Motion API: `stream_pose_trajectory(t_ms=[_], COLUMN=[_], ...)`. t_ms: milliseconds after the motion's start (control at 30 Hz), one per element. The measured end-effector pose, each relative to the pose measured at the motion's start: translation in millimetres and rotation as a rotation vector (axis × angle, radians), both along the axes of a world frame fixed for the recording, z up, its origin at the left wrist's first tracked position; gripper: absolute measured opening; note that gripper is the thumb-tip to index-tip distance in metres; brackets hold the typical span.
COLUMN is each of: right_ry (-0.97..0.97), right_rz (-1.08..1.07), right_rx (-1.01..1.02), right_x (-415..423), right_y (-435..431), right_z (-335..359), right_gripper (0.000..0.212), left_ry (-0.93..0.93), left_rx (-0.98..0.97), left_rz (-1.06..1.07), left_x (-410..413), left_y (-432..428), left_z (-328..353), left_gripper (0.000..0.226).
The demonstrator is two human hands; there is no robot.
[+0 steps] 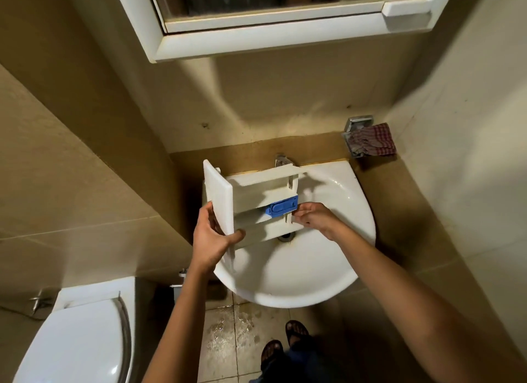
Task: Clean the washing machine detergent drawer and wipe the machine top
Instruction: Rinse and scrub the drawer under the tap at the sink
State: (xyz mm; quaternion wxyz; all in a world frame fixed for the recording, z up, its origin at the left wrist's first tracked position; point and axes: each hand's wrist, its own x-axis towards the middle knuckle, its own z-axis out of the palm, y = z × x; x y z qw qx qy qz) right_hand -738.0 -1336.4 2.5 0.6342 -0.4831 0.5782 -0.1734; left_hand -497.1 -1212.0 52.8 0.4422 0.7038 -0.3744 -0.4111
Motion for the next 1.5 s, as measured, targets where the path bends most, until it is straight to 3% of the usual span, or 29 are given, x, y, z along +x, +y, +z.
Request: stream_pose_trajectory(t_ms=[200,667,833,933,1067,1233,1400,1500], right_ry=[-0.002,0.027,0.025,0.035,0.045,0.08,0.098,0.219], right_rz=[-0.011,-0.035,-0.044,-0.048,-0.047,-0.031,-0.014,-0.008], right_rx=[0.053,0.094,0.075,0.057,0.038,0.037,0.049,0.002], right_x=[2.7,-3.0,-4.2,-5.3,-8.4,-12.8,-19.6,-21.7], right_y=[10.4,23.0,24.0,23.6,24.0,24.3,23.0,12.1], right_z=[-6.1,-21.1,-15.8,-14.3,-14.7,-18.9,-20.3,-21.8], right_gripper=[0.033,0.023,0.026,0.026,0.026,0.025,0.026,0.03], left_ry=[-0.354,-0.807,-1.034,-1.171,-1.304,-1.287,-0.793,-0.533], left_rx=[-0.022,-0.033,-0.051,-0.141,-0.248,-0.264,-0.015,0.065], left_rz=[-0.143,-0.354,-0.395,-0.394,-0.406,-0.362,-0.225,-0.086], left_x=[-3.9,-35.1,-52.7,-54.3,-55.5,-60.9,-49.8,-41.5], left_y=[-4.2,-8.1,-3.9,-3.7,-7.5,-3.7,0.9,5.4], left_z=[33.1,86.7,104.9,101.5,90.9,90.7,85.9,79.1], left_gripper=[0.095,0.1,0.087,0.078,0.088,0.086,0.097,0.08])
